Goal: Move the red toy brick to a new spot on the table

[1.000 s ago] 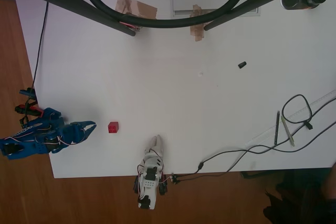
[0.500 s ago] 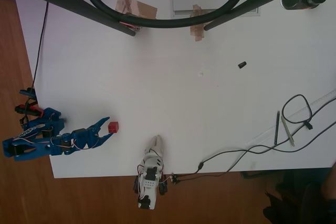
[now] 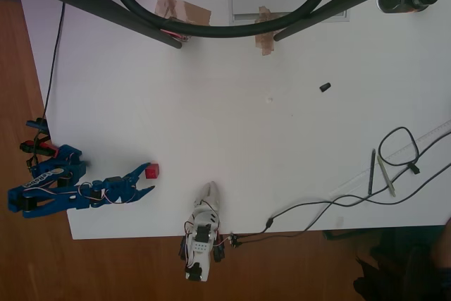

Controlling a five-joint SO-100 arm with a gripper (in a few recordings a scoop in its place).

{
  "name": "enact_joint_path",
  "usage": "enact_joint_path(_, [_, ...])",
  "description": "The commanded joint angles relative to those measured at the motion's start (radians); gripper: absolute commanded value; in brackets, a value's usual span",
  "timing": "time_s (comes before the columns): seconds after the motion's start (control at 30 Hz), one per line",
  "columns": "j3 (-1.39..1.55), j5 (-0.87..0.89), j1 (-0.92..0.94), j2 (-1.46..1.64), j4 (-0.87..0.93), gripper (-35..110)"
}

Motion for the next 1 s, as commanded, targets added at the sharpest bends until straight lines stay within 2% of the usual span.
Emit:
enact_joint_path(0.0, [0.003, 0.044, 0.003, 0.005, -0.029, 34])
enact_joint_path(0.27, [0.124, 0.215, -0.035, -0.034, -0.196, 25])
enact_joint_path(0.4, [0.127, 0.305, -0.052, -0.044, -0.215, 19])
enact_joint_path(0.53, [0.127, 0.345, -0.046, -0.031, -0.204, 1])
enact_joint_path(0.6, [0.12, 0.336, -0.034, -0.009, -0.176, 0])
enact_joint_path(0.7, [0.015, 0.336, 0.012, 0.029, -0.041, 0])
enact_joint_path(0.83, [-0.316, 0.324, 0.137, 0.011, 0.321, 0])
enact_joint_path(0.97, [-0.566, 0.233, 0.328, -0.048, 0.614, 0])
